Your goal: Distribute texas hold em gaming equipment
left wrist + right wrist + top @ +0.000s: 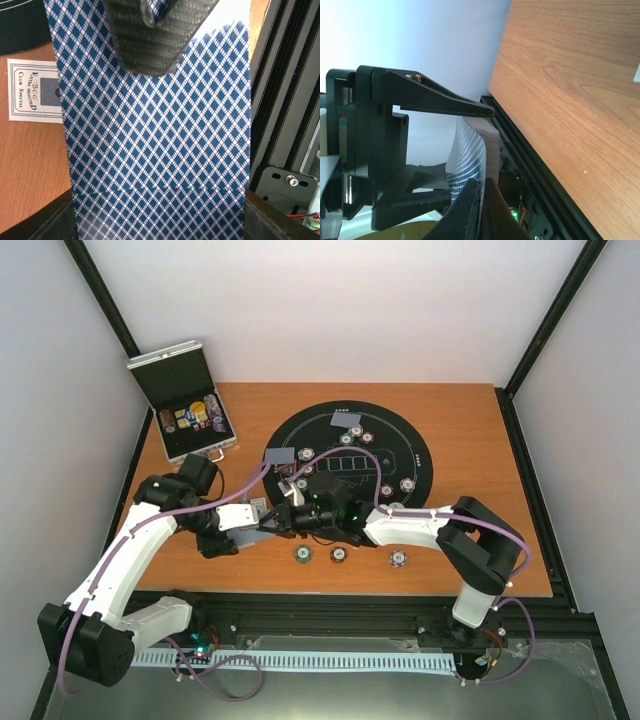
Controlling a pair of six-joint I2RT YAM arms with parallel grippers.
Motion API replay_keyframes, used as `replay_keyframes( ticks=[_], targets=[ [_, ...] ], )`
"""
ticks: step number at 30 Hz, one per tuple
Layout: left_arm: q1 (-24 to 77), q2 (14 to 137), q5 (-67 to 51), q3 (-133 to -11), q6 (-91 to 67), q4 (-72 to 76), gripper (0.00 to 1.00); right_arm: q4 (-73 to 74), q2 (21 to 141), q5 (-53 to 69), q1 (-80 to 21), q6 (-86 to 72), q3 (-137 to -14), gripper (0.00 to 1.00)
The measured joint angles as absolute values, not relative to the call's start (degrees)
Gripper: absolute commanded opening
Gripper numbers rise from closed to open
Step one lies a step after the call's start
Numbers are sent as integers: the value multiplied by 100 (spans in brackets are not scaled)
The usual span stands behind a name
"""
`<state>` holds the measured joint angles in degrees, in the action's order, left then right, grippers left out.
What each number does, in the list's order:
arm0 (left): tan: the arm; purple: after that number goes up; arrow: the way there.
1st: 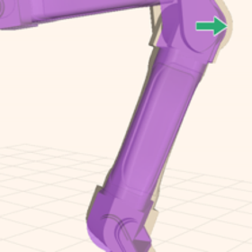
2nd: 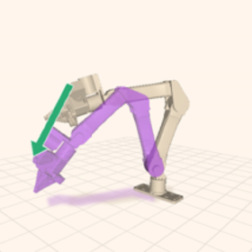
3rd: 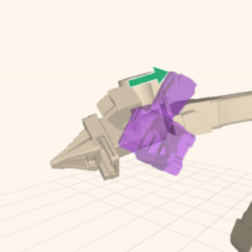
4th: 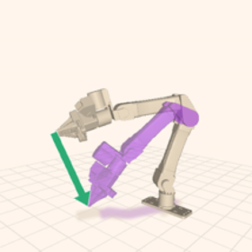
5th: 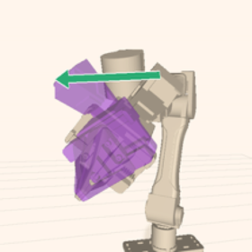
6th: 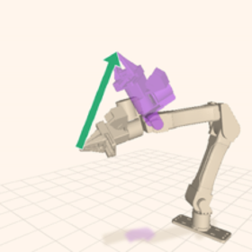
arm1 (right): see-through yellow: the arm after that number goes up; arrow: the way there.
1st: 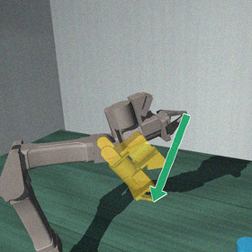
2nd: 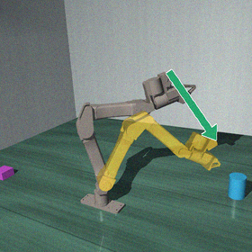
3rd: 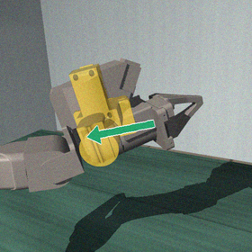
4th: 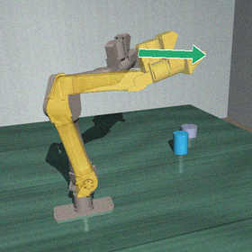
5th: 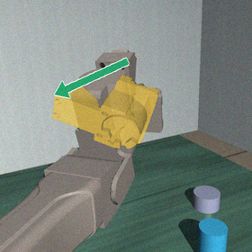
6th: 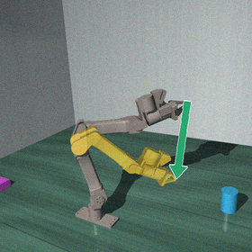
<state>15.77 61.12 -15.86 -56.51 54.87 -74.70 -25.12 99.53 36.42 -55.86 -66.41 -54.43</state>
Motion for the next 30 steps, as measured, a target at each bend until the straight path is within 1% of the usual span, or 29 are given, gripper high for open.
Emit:
replay_keyframes(
  ticks=[7, 13, 16, 21, 27, 28, 29, 30],
  targets=[
    [1577, 6090, -1564, -5651, 5487, -7483, 1, -1918, 9736, 3605, -5395, -6357, -5443, 3],
    [1577, 6036, -1566, -5651, 5487, -7483, 1, -1162, 9745, 3691, -4733, -5951, -5487, 3],
    [1577, 6036, -1566, -5651, 5487, -7483, 1, -775, 9994, 3809, -4355, -5673, -5878, 3],
    [1577, 6036, -1562, -5651, 5487, -7485, 1, -224, 10989, 3983, -3839, -5186, -7251, 3],
    [1577, 6036, -1518, -5651, 5487, -7487, 1, 462, 12678, 4091, -3441, -4886, -9271, 3],
    [1577, 6036, -1514, -5651, 5487, -7489, 1, 709, 13131, 4080, -3406, -4858, -9859, 3],
    [1577, 6036, -1511, -5651, 5487, -7489, 1, 731, 13222, 4077, -3374, -4836, -9966, 3],
    [1577, 6036, -1503, -5651, 5487, -7489, 1, 1031, 13517, 4064, -3350, -4814, -10422, 3]
  ],
)
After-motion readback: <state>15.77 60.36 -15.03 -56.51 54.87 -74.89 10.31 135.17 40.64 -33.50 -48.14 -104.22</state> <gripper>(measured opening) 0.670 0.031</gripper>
